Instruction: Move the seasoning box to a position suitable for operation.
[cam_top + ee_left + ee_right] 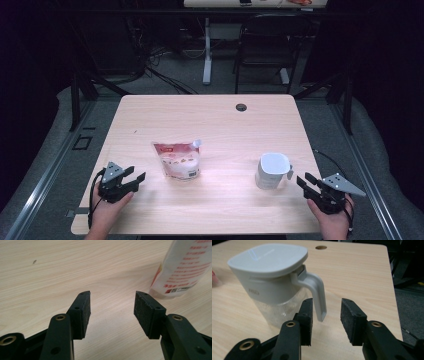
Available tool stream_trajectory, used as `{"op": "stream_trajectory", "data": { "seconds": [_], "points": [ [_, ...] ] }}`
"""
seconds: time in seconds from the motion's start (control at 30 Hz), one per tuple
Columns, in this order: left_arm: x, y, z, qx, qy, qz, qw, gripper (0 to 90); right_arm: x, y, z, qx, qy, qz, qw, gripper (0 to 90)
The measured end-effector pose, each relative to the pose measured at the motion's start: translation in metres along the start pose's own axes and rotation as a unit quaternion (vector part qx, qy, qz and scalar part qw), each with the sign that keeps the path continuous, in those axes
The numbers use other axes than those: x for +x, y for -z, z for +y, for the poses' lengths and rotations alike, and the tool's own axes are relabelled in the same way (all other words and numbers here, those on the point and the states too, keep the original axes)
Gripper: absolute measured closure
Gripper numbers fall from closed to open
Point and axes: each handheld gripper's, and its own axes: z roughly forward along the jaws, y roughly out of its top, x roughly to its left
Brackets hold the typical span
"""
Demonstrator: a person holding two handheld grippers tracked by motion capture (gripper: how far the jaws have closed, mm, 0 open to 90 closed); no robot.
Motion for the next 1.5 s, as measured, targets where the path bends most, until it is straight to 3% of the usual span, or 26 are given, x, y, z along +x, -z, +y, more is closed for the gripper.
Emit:
{"op": "stream_trajectory", "data": {
  "seconds": [0.1,0.33,0.53,0.77,0.9,1.03,1.17,1.23,1.27,1.4,1.5],
  "points": [
    [-0.001,0.001,0.002,-0.008,-0.005,0.005,0.9999,48.2,0.002,0.001,-0.001,0.007,0.007,-0.012,0.9999,63.1],
    [0.001,0.000,0.003,-0.002,0.015,-0.024,0.9996,55.7,0.000,-0.002,-0.005,0.018,0.009,-0.022,0.9996,62.8],
    [-0.004,-0.003,0.004,-0.003,0.000,-0.023,0.9997,53.9,0.002,-0.009,-0.006,0.029,0.015,-0.015,0.9993,61.7],
    [-0.009,0.009,-0.002,0.004,-0.009,-0.018,0.9998,53.8,0.012,-0.021,0.001,0.029,0.038,-0.017,0.9987,60.7],
    [-0.008,0.014,-0.006,0.000,0.007,-0.020,0.9998,53.8,0.014,-0.038,0.005,0.041,0.048,-0.021,0.9978,62.3],
    [-0.006,0.020,-0.011,0.007,0.010,-0.020,0.9997,55.3,0.017,-0.050,0.008,0.041,0.045,-0.017,0.9980,63.9],
    [-0.005,0.025,-0.014,0.006,0.018,-0.011,0.9998,55.8,0.019,-0.055,0.011,0.039,0.043,-0.029,0.9979,66.8],
    [-0.004,0.026,-0.014,0.004,0.025,-0.015,0.9996,55.9,0.019,-0.056,0.012,0.041,0.045,-0.030,0.9977,67.1],
    [-0.003,0.027,-0.015,0.000,0.043,-0.030,0.9986,56.3,0.018,-0.058,0.012,0.041,0.045,-0.028,0.9978,67.7],
    [-0.002,0.028,-0.016,0.000,0.046,-0.028,0.9986,58.3,0.015,-0.061,0.011,0.039,0.035,-0.027,0.9982,72.5],
    [-0.001,0.027,-0.016,0.004,0.047,-0.027,0.9985,58.8,0.016,-0.062,0.011,0.039,0.043,-0.034,0.9977,74.1]
  ]
}}
